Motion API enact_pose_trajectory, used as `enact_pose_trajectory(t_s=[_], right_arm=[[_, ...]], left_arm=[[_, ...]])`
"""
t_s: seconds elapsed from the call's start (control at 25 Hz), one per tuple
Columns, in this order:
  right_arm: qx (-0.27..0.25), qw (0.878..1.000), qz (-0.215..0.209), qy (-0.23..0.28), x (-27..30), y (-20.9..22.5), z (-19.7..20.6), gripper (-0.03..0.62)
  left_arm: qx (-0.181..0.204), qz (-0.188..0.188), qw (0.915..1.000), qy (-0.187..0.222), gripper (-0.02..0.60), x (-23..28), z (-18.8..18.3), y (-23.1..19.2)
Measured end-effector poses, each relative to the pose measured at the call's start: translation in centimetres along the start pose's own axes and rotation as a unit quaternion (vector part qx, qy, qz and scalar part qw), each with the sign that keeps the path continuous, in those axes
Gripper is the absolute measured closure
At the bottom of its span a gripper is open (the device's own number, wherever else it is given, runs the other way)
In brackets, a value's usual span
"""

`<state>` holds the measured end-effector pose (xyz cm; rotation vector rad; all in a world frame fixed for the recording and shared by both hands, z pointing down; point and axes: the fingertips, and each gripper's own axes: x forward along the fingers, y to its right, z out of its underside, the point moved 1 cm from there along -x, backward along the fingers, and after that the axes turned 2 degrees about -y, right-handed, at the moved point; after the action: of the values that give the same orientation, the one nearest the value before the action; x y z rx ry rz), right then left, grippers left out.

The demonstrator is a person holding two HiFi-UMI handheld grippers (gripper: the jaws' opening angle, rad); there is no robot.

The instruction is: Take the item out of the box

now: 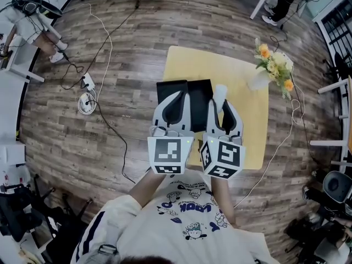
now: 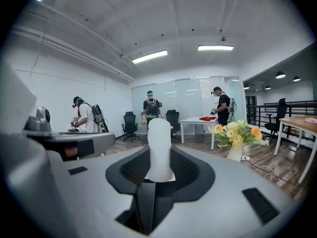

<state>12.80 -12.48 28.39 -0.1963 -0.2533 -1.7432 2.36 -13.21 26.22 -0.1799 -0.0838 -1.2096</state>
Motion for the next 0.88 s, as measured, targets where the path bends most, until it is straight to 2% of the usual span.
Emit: enact_pose_trajectory(t_s=[0.88], right_arm=[[-0.002,1.0,0.001,0.013,-0.89,0.37,-0.37,0.453]], left_arm=[[0.001,-0.002,1.0,0.0,0.552,-0.35,0.08,0.76]])
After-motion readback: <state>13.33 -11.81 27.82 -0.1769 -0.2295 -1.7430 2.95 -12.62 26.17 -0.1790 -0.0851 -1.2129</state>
